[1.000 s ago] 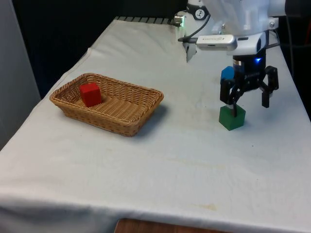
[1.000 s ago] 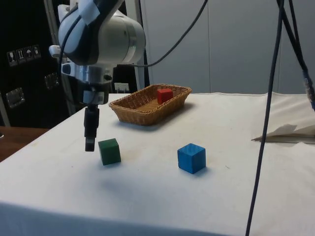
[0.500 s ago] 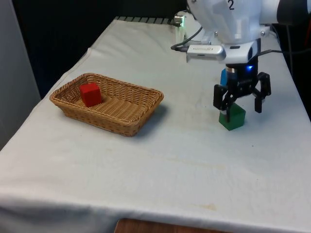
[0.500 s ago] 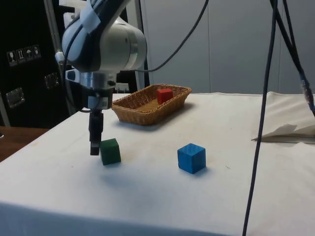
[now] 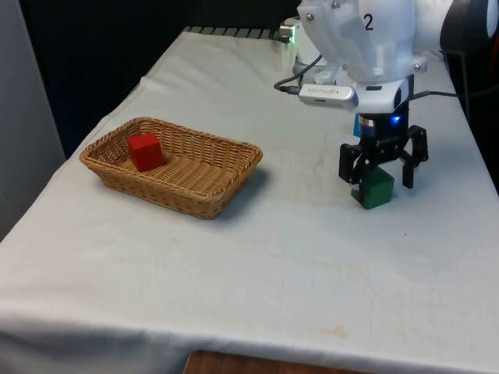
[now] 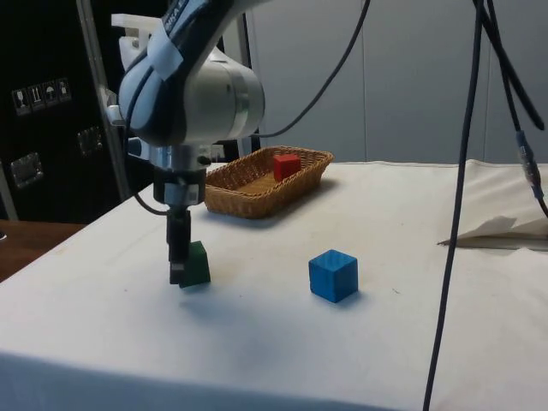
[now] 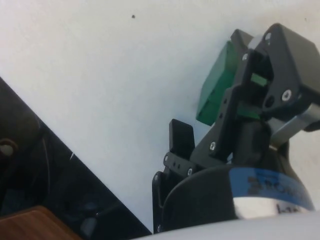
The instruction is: Pick up exactly two blocks and place them into the basket.
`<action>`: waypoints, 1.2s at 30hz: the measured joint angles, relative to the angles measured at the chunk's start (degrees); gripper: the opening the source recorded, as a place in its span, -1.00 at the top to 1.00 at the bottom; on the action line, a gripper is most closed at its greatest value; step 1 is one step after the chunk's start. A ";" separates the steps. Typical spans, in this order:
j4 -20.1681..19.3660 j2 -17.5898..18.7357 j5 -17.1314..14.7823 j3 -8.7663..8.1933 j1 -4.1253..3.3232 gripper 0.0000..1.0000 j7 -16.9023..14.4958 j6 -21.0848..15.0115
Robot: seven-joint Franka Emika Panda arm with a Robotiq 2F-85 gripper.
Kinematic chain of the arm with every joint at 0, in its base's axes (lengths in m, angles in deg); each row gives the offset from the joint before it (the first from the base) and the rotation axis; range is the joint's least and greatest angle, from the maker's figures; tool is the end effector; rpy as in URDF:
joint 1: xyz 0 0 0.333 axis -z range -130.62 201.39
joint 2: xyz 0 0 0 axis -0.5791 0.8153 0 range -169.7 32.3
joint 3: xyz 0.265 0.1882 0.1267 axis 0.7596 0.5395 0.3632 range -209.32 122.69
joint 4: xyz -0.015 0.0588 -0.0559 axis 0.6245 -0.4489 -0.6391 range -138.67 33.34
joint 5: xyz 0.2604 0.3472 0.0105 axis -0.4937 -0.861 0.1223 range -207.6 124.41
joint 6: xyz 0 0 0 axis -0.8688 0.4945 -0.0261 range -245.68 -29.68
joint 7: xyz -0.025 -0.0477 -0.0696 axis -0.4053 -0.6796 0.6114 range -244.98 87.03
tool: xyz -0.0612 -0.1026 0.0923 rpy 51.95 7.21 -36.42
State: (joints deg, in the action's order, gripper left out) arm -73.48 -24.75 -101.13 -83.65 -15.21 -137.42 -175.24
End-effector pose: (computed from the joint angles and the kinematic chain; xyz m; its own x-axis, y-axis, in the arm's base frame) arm 0.6549 0.1303 0.1201 0.8524 0.4813 0.2044 0.4970 -0.8672 -0.0307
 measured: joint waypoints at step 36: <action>-2.69 -1.78 0.23 1.78 0.97 1.00 -1.72 -1.89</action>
State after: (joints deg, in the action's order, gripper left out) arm -76.17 -26.53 -100.90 -81.87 -14.23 -139.14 -177.13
